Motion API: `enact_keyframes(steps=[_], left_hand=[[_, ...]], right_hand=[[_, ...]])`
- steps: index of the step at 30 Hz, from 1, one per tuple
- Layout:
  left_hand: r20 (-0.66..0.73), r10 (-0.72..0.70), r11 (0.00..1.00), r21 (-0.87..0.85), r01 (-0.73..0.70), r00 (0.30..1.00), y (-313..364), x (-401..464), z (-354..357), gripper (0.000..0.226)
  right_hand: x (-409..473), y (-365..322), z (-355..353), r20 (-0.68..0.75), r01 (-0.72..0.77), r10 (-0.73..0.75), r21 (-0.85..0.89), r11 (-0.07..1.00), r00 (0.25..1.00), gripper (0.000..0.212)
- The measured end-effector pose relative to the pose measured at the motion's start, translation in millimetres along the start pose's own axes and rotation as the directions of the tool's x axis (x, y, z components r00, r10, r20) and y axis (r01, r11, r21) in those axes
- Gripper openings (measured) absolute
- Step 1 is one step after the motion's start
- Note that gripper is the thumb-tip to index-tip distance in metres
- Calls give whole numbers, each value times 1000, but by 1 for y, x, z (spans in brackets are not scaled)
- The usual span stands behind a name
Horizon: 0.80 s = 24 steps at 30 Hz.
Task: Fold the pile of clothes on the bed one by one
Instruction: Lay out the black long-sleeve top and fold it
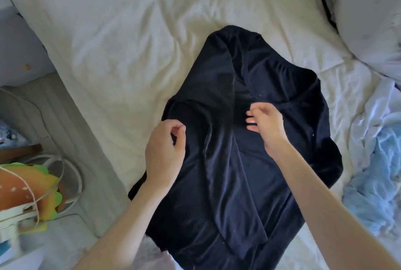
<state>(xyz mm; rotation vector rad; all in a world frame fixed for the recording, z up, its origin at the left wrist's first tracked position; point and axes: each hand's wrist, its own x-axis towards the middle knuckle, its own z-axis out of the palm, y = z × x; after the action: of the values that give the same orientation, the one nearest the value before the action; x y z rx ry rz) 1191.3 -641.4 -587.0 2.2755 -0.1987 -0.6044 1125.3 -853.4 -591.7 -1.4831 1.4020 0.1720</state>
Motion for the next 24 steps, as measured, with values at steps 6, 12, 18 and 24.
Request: enact_keyframes(steps=[6, 12, 18, 24], left_hand=[[131, -127, 990, -36, 133, 983, 19, -12, 28, 30], [113, -318, 948, 13, 319, 941, 34, 10, 40, 15], [129, -365, 927, -44, 373, 922, 28, 7, 36, 8], [153, -301, 953, 27, 301, 941, 33, 4, 42, 14]], right_hand=[[-46, 56, 3, 104, -26, 43, -160, 987, 994, 6], [-39, 46, 8, 178, -13, 33, -111, 994, 983, 20], [-49, 79, -33, -18, -60, 67, 255, 965, 998, 12], [-52, 113, -36, -32, -29, 35, 164, 986, 999, 15]])
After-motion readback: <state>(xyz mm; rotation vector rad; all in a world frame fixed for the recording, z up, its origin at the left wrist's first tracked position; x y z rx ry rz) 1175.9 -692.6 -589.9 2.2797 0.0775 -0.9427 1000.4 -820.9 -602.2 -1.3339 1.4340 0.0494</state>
